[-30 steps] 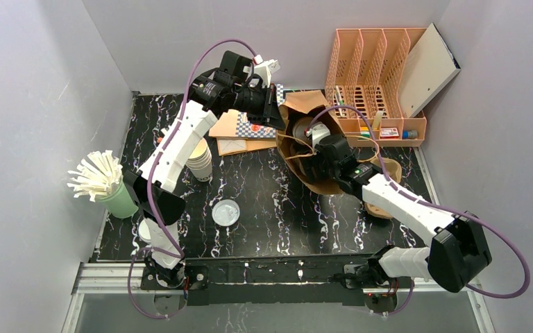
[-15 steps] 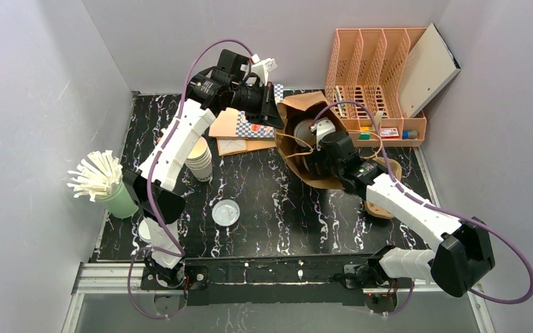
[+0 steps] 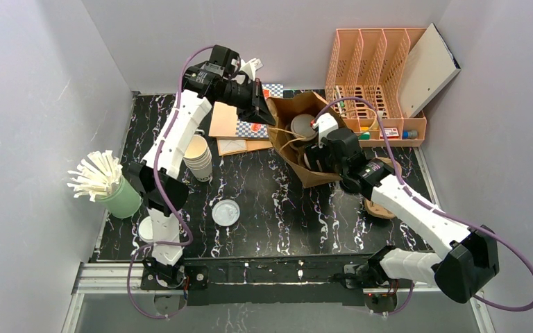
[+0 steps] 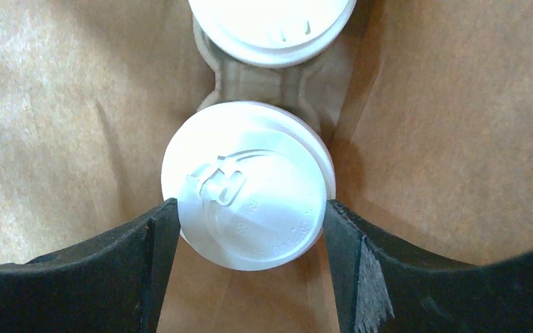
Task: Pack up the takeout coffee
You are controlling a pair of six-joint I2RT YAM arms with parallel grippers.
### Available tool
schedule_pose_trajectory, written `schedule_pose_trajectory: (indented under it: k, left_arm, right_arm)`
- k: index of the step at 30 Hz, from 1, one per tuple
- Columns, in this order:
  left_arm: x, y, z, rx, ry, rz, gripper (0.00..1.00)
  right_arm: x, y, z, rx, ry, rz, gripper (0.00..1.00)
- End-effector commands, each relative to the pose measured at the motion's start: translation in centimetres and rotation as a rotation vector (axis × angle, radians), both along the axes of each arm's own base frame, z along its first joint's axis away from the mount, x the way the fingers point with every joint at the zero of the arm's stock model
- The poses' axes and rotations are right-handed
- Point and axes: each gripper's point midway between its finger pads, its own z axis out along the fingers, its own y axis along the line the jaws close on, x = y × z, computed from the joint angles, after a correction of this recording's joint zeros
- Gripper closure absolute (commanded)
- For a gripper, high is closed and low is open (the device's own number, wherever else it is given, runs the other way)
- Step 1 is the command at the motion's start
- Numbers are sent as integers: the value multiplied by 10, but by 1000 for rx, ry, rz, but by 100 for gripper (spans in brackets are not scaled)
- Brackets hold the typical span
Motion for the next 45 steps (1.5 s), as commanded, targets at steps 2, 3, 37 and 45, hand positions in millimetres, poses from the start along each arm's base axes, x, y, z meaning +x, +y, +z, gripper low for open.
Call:
schedule_pose_trajectory:
  k: [2,3,37,45]
  left_arm:
    - [-30,1,16,-41,102,-46,100]
    - [-31,1,17,-44,104,-45,100]
    - [-34,-7,30,-96,26,-94,100]
    - [-36,-8,25,-76,39,-93,100]
  right_arm:
    - [1,3,24,26,-34,22,52]
    - [1,3,25,25,-34,22,52]
    - [-18,9,-55,-84,269,59,50]
    - [-22,8,-68,-92,321,41,49]
